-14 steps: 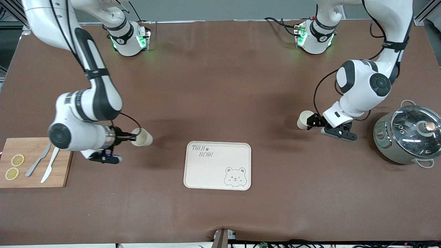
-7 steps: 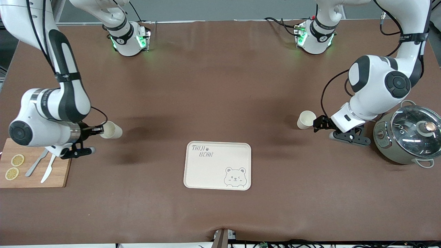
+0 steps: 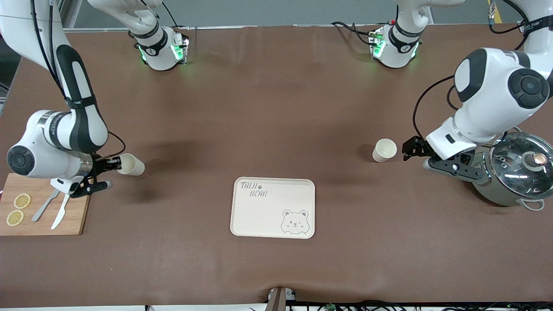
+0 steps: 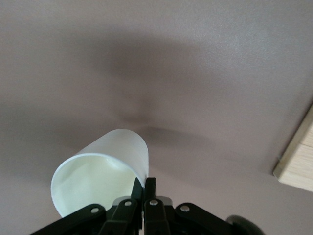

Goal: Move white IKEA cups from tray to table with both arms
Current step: 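Lower the cup onto the table with the right gripper while the left withdraws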

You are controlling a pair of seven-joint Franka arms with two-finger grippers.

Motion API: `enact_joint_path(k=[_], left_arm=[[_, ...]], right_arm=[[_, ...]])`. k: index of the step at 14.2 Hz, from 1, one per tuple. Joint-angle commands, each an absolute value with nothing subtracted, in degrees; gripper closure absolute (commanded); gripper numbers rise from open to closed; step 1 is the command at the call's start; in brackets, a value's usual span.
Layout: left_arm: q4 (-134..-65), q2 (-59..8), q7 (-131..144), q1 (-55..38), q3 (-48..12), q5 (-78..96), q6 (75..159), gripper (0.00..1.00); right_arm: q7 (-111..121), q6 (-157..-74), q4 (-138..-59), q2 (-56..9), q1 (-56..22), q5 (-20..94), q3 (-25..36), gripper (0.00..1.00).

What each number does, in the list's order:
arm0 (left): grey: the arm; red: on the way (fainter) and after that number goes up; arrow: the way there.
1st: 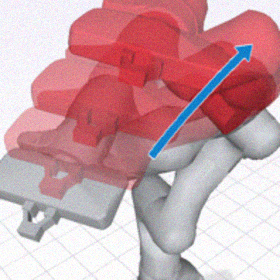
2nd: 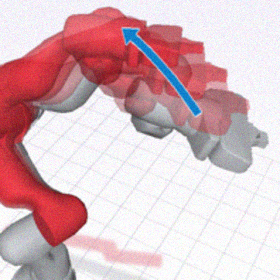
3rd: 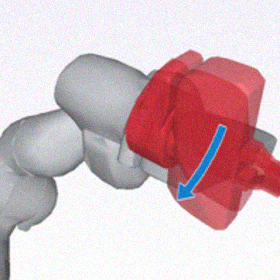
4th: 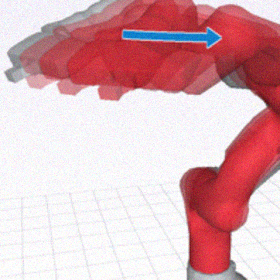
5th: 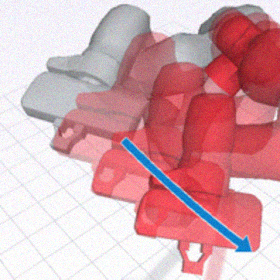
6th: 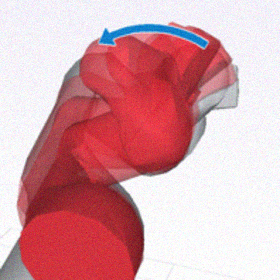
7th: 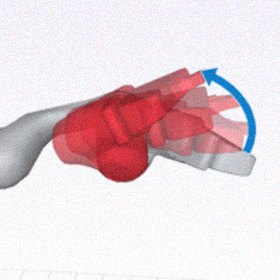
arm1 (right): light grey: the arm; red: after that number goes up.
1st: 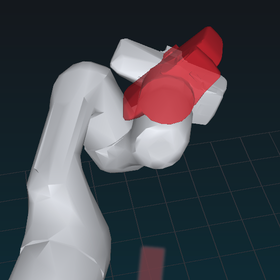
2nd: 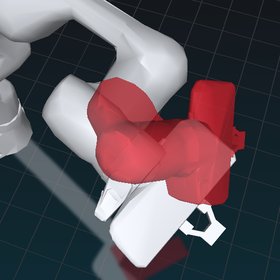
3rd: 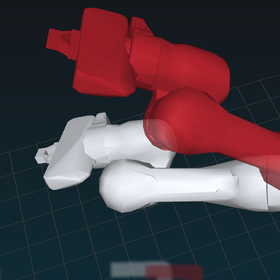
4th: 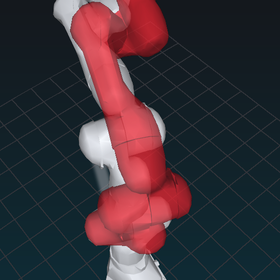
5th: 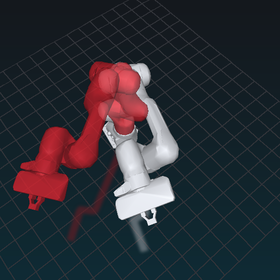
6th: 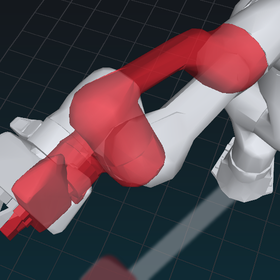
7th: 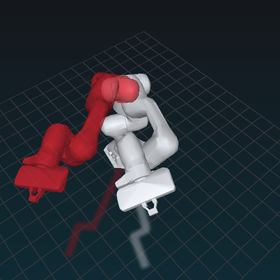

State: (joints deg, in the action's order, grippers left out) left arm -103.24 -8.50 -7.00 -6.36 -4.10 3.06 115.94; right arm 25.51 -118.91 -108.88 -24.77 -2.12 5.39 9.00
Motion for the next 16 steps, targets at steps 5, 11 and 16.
enact_joint_path(k=[5, 11, 16], left_arm=[[-98.0, -6.9, -4.2, -6.0, -4.6, 1.6, 109.3, 0.0], [-96.1, -5.3, -4.2, -6.2, -4.7, 1.4, 104.8, 0.0], [-95.6, -4.1, -4.3, -6.3, -4.7, -0.7, 102.6, 0.0]], right_arm=[[30.6, -124.6, -113.5, -24.2, -0.6, 4.6, 9.7, 1.0], [30.7, -123.9, -113.1, -24.7, -0.3, 4.7, 9.7, 0.0], [30.7, -122.4, -111.0, -24.8, -1.8, 4.7, 9.6, 0.0]])
